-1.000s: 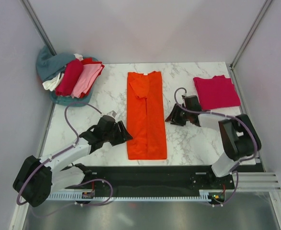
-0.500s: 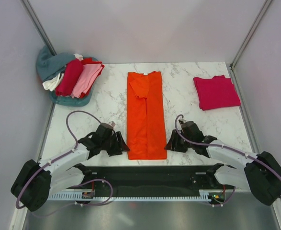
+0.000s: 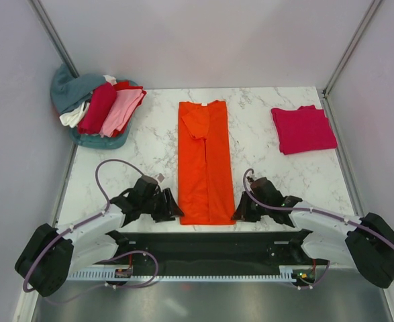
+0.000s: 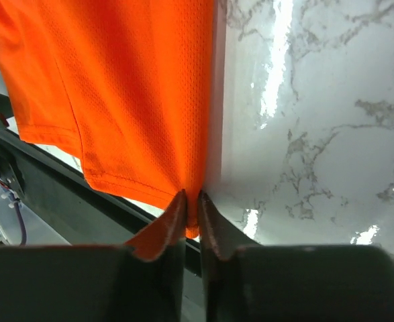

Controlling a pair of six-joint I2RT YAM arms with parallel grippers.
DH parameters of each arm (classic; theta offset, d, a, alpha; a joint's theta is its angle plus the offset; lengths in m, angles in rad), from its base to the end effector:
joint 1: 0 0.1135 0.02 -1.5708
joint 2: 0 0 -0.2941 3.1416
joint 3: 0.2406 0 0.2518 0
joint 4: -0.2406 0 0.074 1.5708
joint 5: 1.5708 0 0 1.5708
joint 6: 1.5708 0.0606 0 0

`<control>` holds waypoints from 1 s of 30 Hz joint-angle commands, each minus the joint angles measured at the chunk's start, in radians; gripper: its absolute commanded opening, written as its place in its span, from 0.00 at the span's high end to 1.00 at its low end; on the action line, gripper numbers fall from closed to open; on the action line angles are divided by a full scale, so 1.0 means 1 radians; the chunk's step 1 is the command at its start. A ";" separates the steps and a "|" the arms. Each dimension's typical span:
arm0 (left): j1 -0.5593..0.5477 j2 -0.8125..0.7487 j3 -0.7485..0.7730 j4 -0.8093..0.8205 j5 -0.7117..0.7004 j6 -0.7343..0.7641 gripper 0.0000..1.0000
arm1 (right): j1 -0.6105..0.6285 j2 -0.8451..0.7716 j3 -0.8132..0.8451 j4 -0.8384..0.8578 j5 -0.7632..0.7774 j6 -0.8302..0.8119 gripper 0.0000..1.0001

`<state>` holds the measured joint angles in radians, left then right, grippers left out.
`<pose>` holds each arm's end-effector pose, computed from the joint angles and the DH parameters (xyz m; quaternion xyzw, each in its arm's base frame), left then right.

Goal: Fold and stack the t-shirts
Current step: Fold the tshirt

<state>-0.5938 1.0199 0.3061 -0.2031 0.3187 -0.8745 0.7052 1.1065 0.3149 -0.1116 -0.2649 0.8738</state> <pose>0.1304 -0.1110 0.1449 -0.0803 0.9330 -0.3240 0.1347 0.1305 0.1319 0.1406 0.0357 0.9368 0.3184 0.1401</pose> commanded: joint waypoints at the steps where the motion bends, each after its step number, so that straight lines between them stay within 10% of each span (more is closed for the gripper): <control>1: 0.000 -0.006 -0.033 -0.001 0.016 0.009 0.46 | 0.008 -0.010 -0.031 -0.077 0.010 0.004 0.84; 21: -0.004 0.077 -0.071 0.122 0.083 -0.017 0.60 | 0.011 0.026 -0.031 -0.059 0.007 0.002 1.00; 25: -0.004 0.063 -0.073 0.071 0.072 0.000 0.98 | 0.011 0.019 -0.030 -0.062 0.006 0.007 1.00; 30: -0.003 0.026 -0.068 0.042 0.065 -0.007 0.98 | 0.011 -0.007 -0.013 -0.080 -0.002 0.008 1.00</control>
<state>-0.5961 1.0649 0.2451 -0.1059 0.3981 -0.8928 0.7097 1.1072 0.3061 -0.1188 -0.2810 0.8875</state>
